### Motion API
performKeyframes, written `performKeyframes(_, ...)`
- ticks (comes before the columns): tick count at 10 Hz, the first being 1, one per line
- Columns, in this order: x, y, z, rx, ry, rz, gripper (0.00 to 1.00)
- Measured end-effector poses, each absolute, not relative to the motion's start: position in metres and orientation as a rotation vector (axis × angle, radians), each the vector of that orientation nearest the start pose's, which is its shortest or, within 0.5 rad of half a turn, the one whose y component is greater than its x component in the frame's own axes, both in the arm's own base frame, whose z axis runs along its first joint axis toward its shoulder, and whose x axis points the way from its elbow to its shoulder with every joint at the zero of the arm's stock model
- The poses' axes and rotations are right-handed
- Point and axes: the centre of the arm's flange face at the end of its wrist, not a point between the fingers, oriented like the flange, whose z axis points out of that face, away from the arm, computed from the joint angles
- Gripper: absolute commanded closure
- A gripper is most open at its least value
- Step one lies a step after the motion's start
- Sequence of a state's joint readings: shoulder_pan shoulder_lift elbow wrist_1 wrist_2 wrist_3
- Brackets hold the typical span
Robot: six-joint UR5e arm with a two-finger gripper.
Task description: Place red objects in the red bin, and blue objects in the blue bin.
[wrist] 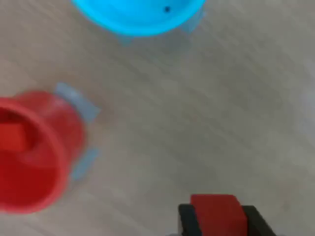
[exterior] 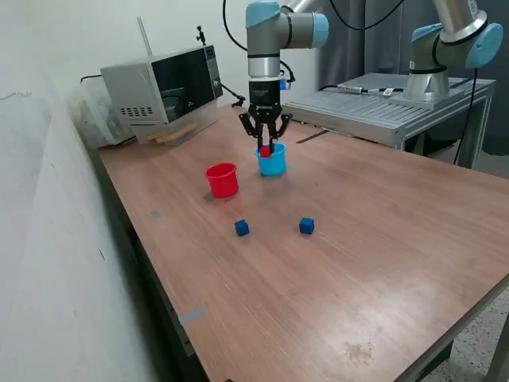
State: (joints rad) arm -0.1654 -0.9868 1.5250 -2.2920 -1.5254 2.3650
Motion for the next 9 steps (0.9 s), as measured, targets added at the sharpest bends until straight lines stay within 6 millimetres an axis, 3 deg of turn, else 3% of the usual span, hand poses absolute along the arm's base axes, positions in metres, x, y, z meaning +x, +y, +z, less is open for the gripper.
performKeyframes(3,-0.743,-0.005,0.264,-2.664,1.766,0.39,1.0)
performKeyframes(6,-0.775,0.009,0.257,-2.527,1.946,0.44,1.0)
performKeyframes(9,-0.788,0.037,0.243,-2.44,2.022,0.449,1.0)
